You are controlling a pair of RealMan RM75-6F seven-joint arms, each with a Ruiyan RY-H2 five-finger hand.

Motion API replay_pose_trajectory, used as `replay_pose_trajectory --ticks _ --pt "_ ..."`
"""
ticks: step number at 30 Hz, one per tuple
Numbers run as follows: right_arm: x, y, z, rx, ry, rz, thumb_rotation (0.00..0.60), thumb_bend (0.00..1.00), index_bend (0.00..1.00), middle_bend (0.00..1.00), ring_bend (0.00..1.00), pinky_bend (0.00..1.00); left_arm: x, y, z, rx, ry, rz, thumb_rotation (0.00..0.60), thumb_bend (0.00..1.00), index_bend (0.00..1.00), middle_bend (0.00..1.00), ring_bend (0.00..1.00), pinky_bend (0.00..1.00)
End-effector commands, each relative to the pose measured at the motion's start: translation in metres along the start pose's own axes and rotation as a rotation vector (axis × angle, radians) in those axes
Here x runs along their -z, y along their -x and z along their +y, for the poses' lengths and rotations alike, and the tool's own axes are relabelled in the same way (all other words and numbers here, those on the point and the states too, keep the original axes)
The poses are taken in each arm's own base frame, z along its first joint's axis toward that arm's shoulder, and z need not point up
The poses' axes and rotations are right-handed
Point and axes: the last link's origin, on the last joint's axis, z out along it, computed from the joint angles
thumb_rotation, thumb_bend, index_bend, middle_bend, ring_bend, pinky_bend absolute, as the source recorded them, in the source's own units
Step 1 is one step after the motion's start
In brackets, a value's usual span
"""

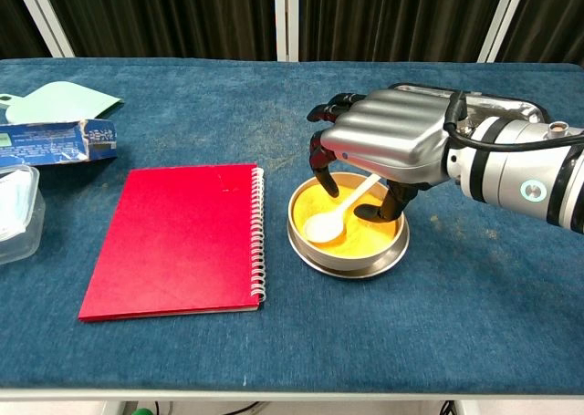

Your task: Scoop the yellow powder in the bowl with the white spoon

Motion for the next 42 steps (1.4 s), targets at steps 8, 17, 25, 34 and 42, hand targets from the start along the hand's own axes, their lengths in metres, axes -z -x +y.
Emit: replay_pose_trajectory --ticks 8,17,25,34,42 --pt "-0.001 0.003 0.001 0.001 -0.005 0.001 0.6 0.37 0.52 0.25 0.0 0.0 0.0 0.0 0.0 -0.002 0.0 0.001 0.6 0.33 0.09 0.11 0.07 0.07" --pt "-0.001 0.005 0.002 0.007 -0.005 -0.006 0.6 0.39 0.54 0.26 0.0 0.0 0.0 0.0 0.0 -0.003 -0.003 -0.002 0.6 0.33 0.09 0.11 0.07 0.07" --pt "-0.002 0.006 0.002 0.0 -0.002 -0.006 0.6 0.42 0.56 0.27 0.0 0.0 0.0 0.0 0.0 -0.004 -0.005 0.0 0.6 0.33 0.09 0.11 0.07 0.07" --pt "-0.001 0.001 0.006 0.03 0.0 0.019 0.6 0.44 0.61 0.29 0.0 0.0 0.0 0.0 0.0 -0.004 -0.005 0.001 0.6 0.33 0.08 0.11 0.07 0.07" --pt "0.004 -0.018 0.02 0.29 -0.005 0.085 0.6 0.44 0.65 0.3 0.0 0.0 0.001 0.001 0.001 -0.003 -0.002 0.001 0.6 0.33 0.08 0.11 0.07 0.07"
